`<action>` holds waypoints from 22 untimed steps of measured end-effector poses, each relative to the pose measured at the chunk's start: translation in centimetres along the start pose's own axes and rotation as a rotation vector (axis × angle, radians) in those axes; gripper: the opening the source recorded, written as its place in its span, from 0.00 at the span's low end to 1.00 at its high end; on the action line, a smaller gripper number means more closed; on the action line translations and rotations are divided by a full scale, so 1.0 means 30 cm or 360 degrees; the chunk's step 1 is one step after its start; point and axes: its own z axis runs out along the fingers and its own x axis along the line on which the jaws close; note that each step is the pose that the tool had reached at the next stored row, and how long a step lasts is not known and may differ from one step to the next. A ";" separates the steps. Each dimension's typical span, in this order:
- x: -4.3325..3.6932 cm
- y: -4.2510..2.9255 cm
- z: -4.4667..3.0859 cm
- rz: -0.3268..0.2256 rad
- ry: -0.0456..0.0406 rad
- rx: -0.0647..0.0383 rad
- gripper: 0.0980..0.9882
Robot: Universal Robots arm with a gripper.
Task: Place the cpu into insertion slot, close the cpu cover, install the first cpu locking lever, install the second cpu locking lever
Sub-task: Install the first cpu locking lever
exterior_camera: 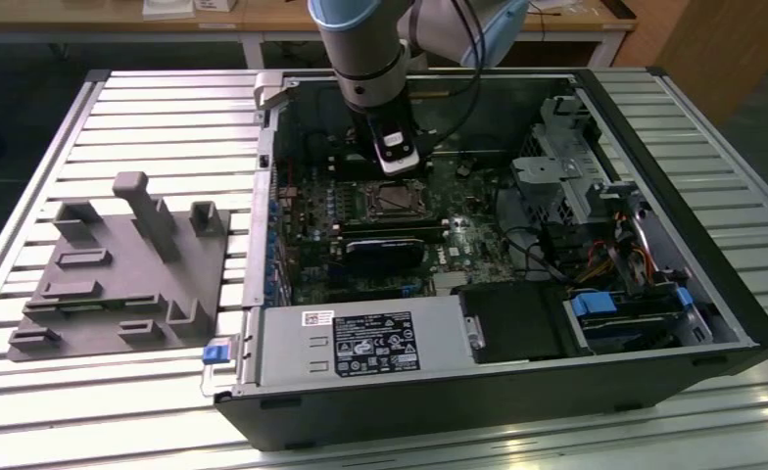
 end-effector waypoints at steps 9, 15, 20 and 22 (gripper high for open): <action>-0.013 0.019 -0.072 0.0000 -0.0001 0.0001 0.01; -0.014 0.019 -0.075 -0.0001 -0.0001 0.0002 0.01; -0.021 0.022 -0.072 -0.0004 0.0034 0.0068 0.01; -0.026 0.024 -0.070 -0.0008 0.0045 0.0108 0.01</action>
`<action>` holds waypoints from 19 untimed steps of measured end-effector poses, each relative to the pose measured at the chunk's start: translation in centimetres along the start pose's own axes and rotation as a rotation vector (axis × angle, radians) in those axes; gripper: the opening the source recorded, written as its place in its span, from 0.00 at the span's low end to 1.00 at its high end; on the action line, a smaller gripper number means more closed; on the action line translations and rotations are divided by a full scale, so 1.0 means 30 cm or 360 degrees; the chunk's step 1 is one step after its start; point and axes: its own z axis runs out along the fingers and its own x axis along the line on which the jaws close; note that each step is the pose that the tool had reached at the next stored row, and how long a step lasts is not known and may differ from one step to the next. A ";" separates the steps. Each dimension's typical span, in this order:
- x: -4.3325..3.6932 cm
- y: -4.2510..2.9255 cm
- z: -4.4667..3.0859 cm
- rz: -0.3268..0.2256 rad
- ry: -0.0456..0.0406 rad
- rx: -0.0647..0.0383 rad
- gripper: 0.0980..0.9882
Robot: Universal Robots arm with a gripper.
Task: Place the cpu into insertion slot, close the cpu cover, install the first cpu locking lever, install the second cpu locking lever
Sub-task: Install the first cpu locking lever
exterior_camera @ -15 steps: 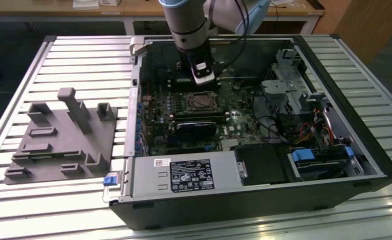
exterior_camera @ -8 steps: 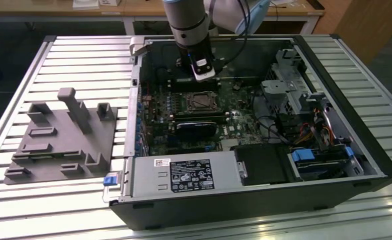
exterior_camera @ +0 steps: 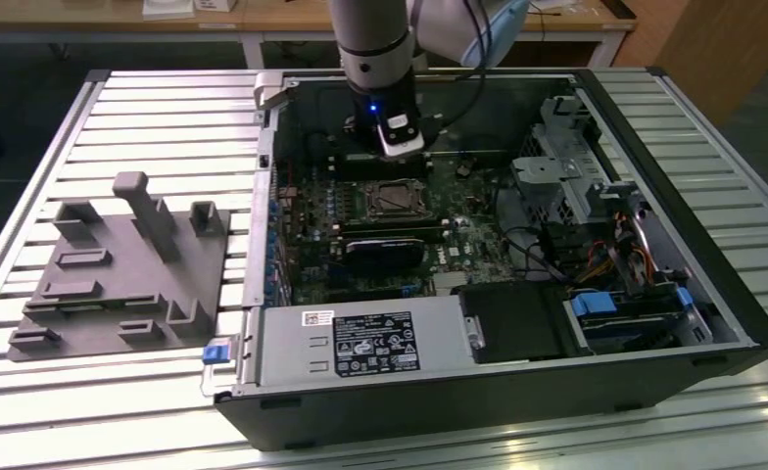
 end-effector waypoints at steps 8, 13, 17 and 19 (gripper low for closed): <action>-0.019 -0.012 0.000 -0.0018 0.0013 0.0137 0.01; -0.037 -0.051 -0.001 -0.0017 0.0034 0.0147 0.01; -0.049 -0.076 -0.001 -0.0014 0.0062 0.0158 0.01; -0.053 -0.083 -0.001 -0.0014 0.0070 0.0161 0.01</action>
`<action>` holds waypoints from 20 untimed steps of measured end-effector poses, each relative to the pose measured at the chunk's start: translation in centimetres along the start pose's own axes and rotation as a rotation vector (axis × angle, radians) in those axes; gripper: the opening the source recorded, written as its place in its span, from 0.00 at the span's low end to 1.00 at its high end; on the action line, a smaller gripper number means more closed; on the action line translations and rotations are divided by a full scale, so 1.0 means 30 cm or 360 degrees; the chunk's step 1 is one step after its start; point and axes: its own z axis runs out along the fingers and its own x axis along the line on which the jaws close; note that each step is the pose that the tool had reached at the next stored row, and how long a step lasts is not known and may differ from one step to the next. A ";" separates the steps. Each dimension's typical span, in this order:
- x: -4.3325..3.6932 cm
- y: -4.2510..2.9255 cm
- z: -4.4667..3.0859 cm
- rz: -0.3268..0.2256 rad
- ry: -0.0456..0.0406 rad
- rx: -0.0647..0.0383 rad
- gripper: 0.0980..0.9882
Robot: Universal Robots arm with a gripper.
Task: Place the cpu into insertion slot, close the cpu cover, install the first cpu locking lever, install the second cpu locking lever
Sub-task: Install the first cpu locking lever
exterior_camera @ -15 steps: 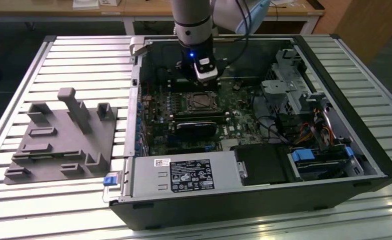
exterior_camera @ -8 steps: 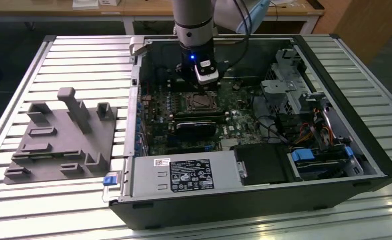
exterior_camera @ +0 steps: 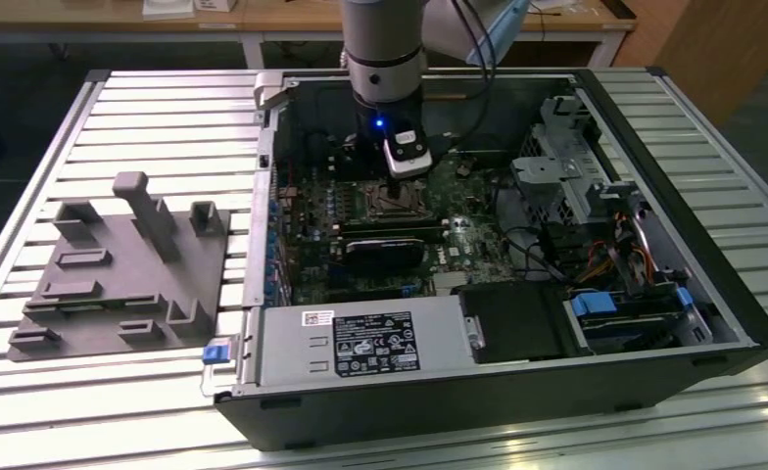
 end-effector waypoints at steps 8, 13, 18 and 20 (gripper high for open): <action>-0.002 0.000 -0.015 0.0000 0.0001 0.0000 0.01; -0.008 0.004 -0.070 0.0000 0.0001 0.0001 0.01; -0.014 0.007 -0.082 -0.0035 0.0004 -0.0003 0.01; -0.014 0.007 -0.082 -0.0071 0.0007 -0.0006 0.01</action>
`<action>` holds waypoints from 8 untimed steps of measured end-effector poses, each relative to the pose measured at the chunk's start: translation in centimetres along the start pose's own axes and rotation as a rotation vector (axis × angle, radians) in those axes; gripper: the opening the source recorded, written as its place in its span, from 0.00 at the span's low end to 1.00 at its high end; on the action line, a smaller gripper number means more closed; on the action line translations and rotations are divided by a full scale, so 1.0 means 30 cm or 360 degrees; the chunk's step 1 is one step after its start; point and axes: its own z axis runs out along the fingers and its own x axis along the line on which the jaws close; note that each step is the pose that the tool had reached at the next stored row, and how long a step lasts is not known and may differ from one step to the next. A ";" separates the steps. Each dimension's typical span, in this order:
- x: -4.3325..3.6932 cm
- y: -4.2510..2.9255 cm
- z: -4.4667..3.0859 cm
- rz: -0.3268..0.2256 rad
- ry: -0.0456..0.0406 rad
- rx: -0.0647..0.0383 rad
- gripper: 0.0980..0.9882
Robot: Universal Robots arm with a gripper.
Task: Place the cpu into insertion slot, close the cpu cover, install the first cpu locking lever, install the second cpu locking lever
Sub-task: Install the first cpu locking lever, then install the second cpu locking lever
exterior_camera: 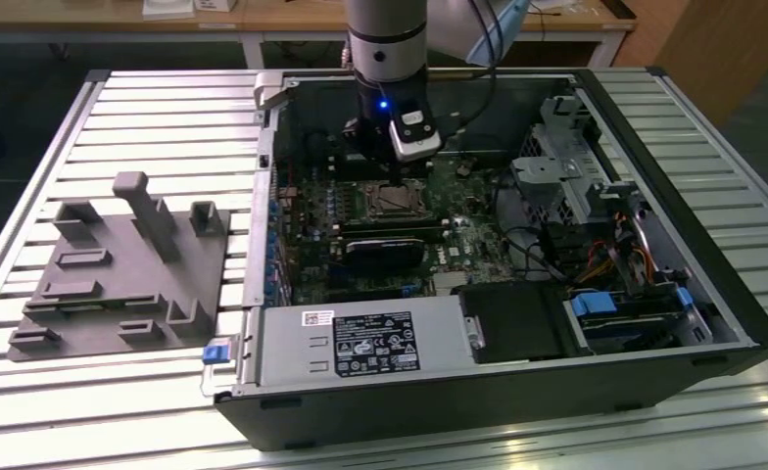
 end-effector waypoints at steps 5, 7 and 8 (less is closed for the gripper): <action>0.000 0.000 0.000 -0.0015 0.0001 -0.0002 0.01; 0.000 0.000 0.000 -0.0015 0.0001 -0.0002 0.01; 0.000 0.000 0.000 -0.0016 0.0001 -0.0002 0.01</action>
